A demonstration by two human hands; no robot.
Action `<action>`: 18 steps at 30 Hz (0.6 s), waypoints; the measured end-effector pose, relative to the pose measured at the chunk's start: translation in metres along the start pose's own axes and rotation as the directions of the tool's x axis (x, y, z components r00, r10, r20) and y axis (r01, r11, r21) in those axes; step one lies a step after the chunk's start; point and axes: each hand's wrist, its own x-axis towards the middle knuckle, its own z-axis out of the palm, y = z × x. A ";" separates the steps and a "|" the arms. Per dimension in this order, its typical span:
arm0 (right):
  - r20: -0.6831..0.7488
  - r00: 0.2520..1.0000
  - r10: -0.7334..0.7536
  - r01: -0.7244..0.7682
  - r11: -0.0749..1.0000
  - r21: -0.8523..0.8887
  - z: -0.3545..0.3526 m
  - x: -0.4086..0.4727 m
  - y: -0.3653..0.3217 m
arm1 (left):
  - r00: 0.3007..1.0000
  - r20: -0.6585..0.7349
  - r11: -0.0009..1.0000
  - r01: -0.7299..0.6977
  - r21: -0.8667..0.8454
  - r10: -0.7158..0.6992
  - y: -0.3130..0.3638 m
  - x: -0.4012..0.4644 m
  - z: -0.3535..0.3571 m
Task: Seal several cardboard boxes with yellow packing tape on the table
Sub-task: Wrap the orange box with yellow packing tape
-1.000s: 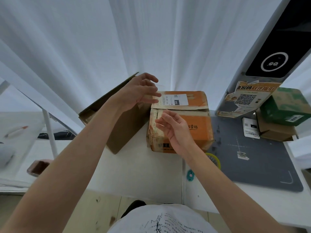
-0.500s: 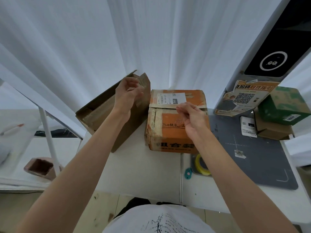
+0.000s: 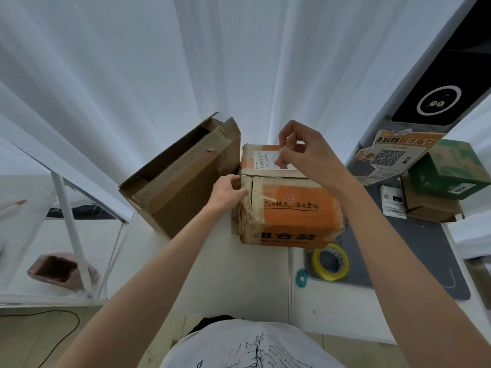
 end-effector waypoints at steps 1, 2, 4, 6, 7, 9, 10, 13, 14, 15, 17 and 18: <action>-0.009 1.000 0.007 -0.006 1.000 0.018 -0.001 0.000 0.000 | 1.000 -0.023 1.000 -0.004 -0.006 0.004 -0.002 0.003 0.000; -0.015 1.000 0.012 -0.012 0.999 0.034 -0.002 -0.001 0.000 | 0.999 -0.042 1.000 -0.005 -0.009 0.004 -0.004 0.006 0.001; -0.032 0.999 0.029 -0.027 0.998 0.053 -0.002 -0.002 0.003 | 0.999 -0.030 0.998 0.026 -0.052 -0.027 -0.003 0.009 0.001; -0.053 0.997 0.049 -0.046 0.998 0.049 -0.002 -0.002 0.006 | 0.997 0.019 0.987 0.079 -0.139 -0.077 0.000 0.011 0.001; -0.061 0.997 0.056 -0.053 0.997 0.047 -0.002 -0.002 0.007 | 0.995 0.040 0.979 0.101 -0.176 -0.096 0.002 0.012 0.001; -0.047 0.997 0.056 -0.052 0.995 0.085 -0.002 -0.003 0.007 | 0.987 0.096 0.962 0.144 -0.230 -0.125 0.005 0.015 -0.001; -0.029 0.998 0.050 -0.046 0.992 0.115 -0.002 -0.004 0.006 | 0.982 0.129 0.953 0.165 -0.252 -0.136 0.006 0.016 -0.001; 0.019 0.999 0.030 -0.033 0.986 0.163 0.000 -0.003 0.001 | 0.968 0.205 0.926 0.203 -0.319 -0.142 0.010 0.016 -0.001; 0.035 0.999 0.027 -0.033 0.985 0.171 0.001 -0.003 0.000 | 0.967 0.219 0.917 0.201 -0.344 -0.130 0.010 0.015 -0.001; 0.057 0.998 0.024 -0.034 0.983 0.179 0.002 -0.003 -0.001 | 0.966 0.234 0.908 0.195 -0.372 -0.111 0.009 0.013 -0.002; 0.117 0.993 0.016 -0.037 0.984 0.174 0.005 -0.004 -0.001 | 0.961 0.271 0.890 0.177 -0.420 -0.063 0.004 0.010 -0.005; 0.153 0.988 0.010 -0.036 0.985 0.166 0.007 -0.005 -0.002 | 0.957 0.288 0.886 0.170 -0.431 -0.043 0.002 0.007 -0.007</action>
